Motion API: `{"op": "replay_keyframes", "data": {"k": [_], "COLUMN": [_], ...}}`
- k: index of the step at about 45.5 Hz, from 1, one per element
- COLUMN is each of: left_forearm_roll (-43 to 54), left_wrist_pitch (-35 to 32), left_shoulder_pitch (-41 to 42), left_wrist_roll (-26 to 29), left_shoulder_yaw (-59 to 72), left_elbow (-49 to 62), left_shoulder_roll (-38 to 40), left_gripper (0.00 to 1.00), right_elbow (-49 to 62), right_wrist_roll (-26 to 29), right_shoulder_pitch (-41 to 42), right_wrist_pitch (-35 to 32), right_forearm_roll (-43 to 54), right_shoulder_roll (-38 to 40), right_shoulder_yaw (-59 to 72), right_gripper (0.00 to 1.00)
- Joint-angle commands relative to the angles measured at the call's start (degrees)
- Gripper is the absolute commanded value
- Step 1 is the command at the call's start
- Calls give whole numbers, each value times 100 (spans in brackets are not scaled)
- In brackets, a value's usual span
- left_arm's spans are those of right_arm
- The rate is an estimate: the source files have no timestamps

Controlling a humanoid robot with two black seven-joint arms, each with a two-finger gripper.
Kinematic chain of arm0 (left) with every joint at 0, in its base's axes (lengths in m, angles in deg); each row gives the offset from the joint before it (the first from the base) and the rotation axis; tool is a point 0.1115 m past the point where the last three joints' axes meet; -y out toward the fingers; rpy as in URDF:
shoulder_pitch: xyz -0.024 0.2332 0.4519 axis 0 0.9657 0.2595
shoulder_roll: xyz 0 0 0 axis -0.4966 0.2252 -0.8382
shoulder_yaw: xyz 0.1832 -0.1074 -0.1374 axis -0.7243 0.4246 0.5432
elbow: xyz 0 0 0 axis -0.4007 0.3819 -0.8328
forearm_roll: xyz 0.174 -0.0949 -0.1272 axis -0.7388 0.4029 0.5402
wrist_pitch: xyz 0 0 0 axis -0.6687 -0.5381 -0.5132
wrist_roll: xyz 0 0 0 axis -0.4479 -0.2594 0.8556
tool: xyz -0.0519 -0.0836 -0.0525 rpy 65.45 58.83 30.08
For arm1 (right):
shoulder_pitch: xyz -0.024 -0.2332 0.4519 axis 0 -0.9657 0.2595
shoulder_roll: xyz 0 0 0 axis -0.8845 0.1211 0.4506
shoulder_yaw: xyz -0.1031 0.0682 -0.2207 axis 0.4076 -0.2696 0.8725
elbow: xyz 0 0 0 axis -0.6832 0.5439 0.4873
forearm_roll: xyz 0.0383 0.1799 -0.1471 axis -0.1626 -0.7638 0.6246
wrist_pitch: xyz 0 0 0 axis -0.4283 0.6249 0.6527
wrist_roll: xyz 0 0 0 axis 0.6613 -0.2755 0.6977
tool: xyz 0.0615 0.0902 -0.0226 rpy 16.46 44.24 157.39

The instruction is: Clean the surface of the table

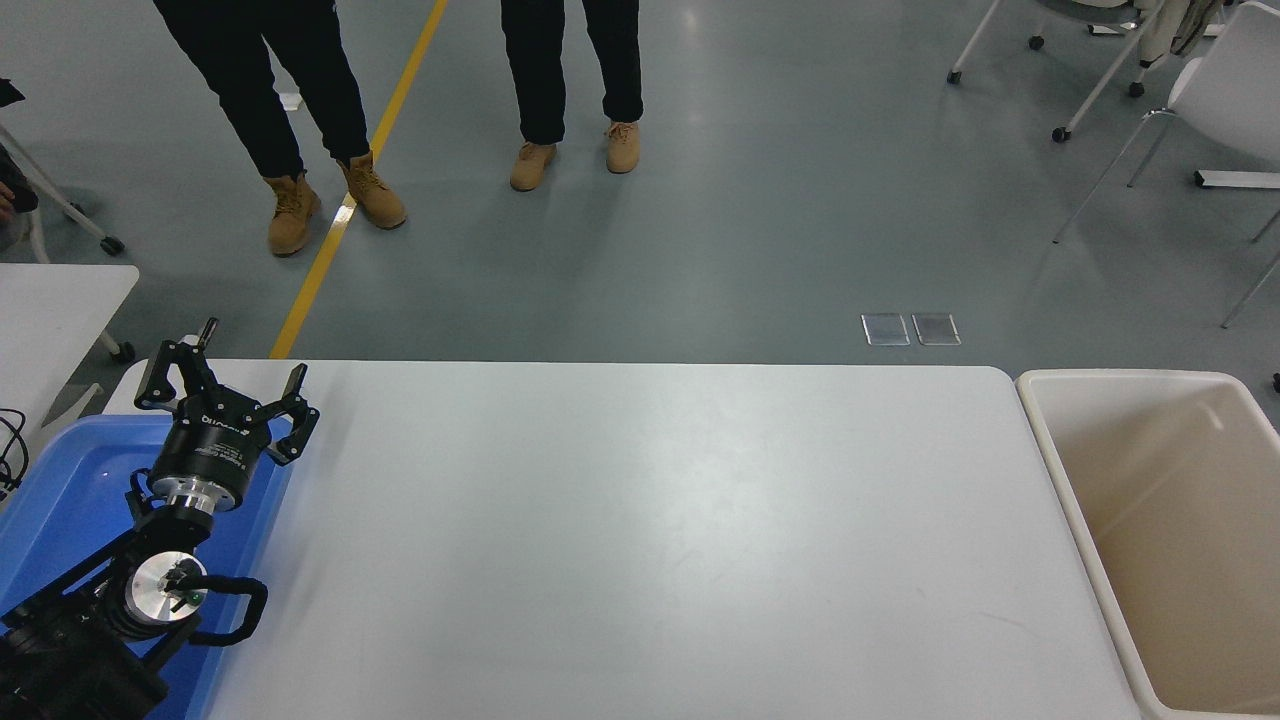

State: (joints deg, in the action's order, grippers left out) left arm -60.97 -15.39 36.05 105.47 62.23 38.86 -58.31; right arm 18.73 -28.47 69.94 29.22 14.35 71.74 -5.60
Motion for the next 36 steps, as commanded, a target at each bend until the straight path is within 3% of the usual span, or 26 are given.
{"op": "replay_keyframes", "data": {"k": [1,9,36], "left_forearm_roll": [3,3,3], "left_wrist_pitch": [0,0,0], "left_shoulder_pitch": [0,0,0], "left_wrist_roll": [0,0,0], "left_shoulder_yaw": [0,0,0], "left_elbow": [0,0,0], "left_shoulder_roll": [0,0,0], "left_gripper": [99,99,99], "right_elbow": [-489,-954,-1957], "right_wrist_roll": [98,90,-60], "right_shoulder_pitch": [23,6,-469], "right_wrist_pitch": [29,29,-112], "right_forearm_roll": [-635,-1022,-917], "right_shoulder_roll": [28,28,-165], "right_shoulder_yaw": [-354,-433,-529], "right_gripper": [98,99,98]}}
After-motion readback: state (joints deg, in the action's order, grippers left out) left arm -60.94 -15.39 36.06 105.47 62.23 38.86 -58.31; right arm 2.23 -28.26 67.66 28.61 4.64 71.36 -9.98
